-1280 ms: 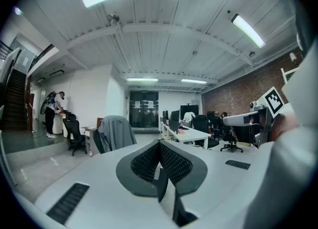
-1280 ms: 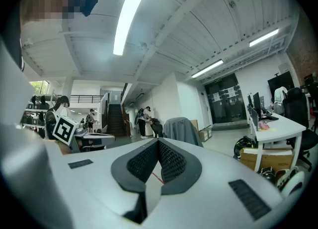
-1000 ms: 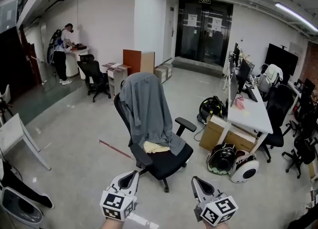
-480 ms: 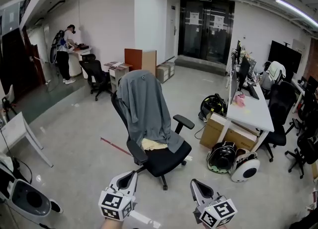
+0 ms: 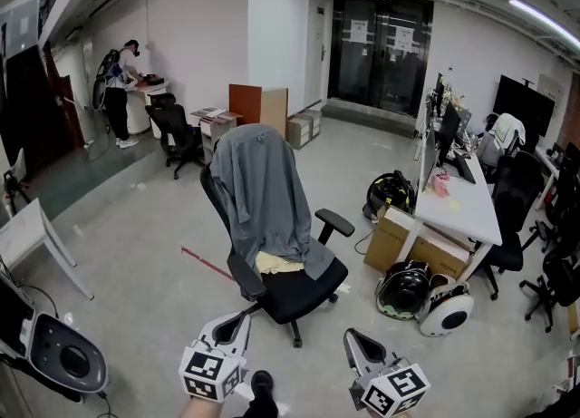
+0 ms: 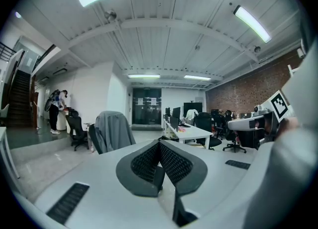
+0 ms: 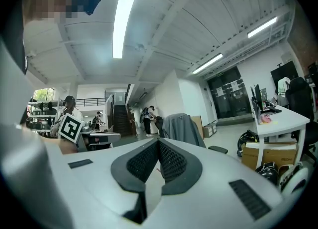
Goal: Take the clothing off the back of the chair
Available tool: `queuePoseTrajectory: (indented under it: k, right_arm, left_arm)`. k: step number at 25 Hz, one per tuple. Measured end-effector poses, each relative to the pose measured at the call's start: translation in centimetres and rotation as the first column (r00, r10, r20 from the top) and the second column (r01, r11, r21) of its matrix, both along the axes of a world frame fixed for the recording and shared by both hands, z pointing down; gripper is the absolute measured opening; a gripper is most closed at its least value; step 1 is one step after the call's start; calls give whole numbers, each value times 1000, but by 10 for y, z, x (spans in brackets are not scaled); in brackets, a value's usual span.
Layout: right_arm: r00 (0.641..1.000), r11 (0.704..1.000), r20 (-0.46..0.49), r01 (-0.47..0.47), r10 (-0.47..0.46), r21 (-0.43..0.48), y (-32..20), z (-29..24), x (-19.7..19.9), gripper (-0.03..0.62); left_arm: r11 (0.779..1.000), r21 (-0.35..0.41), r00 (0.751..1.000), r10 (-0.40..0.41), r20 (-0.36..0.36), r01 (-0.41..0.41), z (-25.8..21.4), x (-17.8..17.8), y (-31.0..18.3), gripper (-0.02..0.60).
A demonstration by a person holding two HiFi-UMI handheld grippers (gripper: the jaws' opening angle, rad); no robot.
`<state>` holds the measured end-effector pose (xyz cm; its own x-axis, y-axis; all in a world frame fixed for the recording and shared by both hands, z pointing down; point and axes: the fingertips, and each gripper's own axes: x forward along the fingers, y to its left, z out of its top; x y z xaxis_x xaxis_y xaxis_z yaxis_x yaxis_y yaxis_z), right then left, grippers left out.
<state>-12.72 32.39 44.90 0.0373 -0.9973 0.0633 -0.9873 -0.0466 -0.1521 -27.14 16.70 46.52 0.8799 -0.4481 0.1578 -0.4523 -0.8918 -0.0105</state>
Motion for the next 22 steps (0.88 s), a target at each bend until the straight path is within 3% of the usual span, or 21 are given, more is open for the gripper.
queuePoseTrajectory:
  k: [11, 22]
  right_arm:
    - [999, 996, 22, 33, -31, -88, -82, 24, 35, 14]
    - [1000, 988, 19, 27, -25, -151, -236, 25, 77, 14]
  left_arm:
    - [999, -35, 1000, -17, -4, 17, 22, 39, -90, 5]
    - [999, -33, 1000, 16, 5, -16, 21, 85, -236, 5]
